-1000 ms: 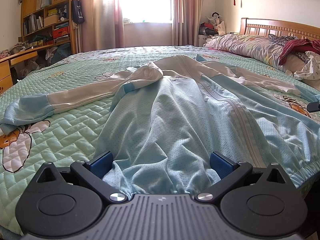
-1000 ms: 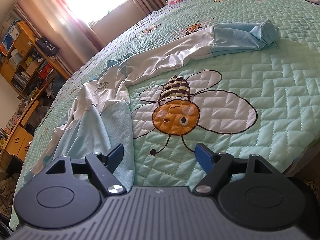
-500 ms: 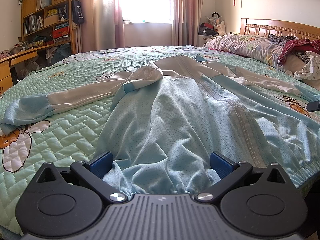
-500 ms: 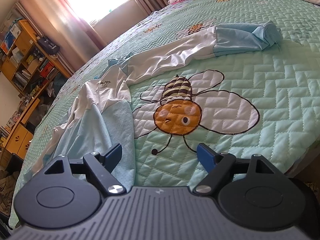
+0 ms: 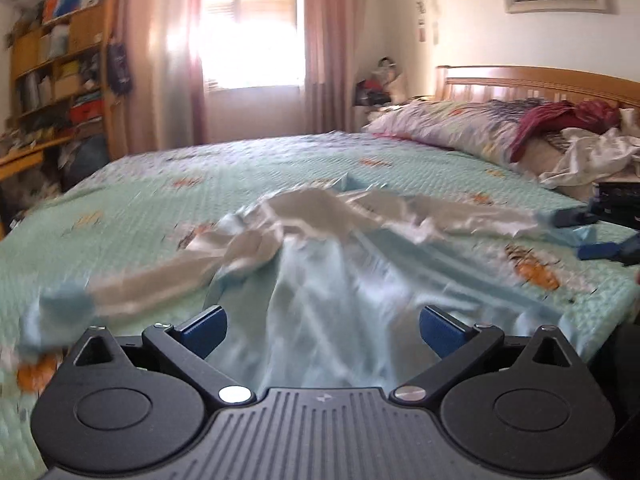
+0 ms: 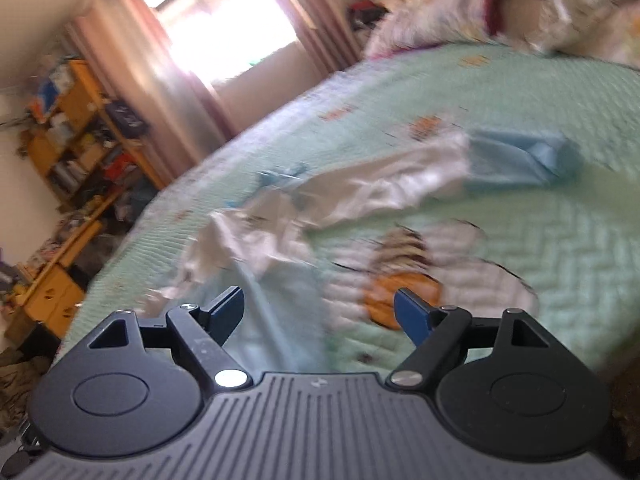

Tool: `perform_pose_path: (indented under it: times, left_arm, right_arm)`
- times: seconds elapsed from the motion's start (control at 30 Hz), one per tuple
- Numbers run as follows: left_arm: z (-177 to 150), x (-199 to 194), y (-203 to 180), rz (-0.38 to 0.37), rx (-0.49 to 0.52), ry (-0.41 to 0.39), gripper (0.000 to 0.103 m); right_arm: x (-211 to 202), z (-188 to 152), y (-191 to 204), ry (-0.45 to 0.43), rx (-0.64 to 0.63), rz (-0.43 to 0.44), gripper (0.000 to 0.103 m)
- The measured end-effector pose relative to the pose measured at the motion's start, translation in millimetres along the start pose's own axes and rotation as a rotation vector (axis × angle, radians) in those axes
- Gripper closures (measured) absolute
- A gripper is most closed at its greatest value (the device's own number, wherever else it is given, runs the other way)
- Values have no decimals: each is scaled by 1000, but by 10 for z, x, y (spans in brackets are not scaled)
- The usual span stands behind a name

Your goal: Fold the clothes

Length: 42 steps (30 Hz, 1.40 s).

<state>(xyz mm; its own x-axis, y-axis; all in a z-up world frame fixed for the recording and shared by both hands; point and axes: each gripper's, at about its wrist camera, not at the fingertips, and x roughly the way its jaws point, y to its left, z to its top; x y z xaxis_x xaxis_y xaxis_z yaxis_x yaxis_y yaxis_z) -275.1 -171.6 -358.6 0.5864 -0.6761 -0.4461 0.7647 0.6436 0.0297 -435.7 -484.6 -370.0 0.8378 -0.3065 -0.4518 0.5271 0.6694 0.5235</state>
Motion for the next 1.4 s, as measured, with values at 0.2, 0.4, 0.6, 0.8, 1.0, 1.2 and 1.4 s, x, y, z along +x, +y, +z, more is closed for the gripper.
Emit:
perform_pose_path:
  times: [0.2,0.4,0.6,0.8,1.0,1.2,1.4]
  left_arm:
    - [370,361,154,-28,-79,55,1]
    - [706,564,582,12,-164,59,1]
    - [967,1016,858,65,-129,105,1]
    - [1216,1742,966,123,-42,229,1]
    - [1222,2399,1221,110,-110,345,3]
    - [1248,2647,1405,59,-161,368,4]
    - [1143,2719,1313,33,-38,376,15]
  right_arm:
    - [387,115,374,45,-43,125,20]
    - [664,288,328,59,-17,184,20]
    - [919,296,10,76,36,247,20]
    - [1151,-2,-392,113,226,325,20]
    - [1197,-14,-322,133,188,337,20]
    - [1201,-4,-324,143,187,345,17]
    - [1207,17,-370,148,212,356,16]
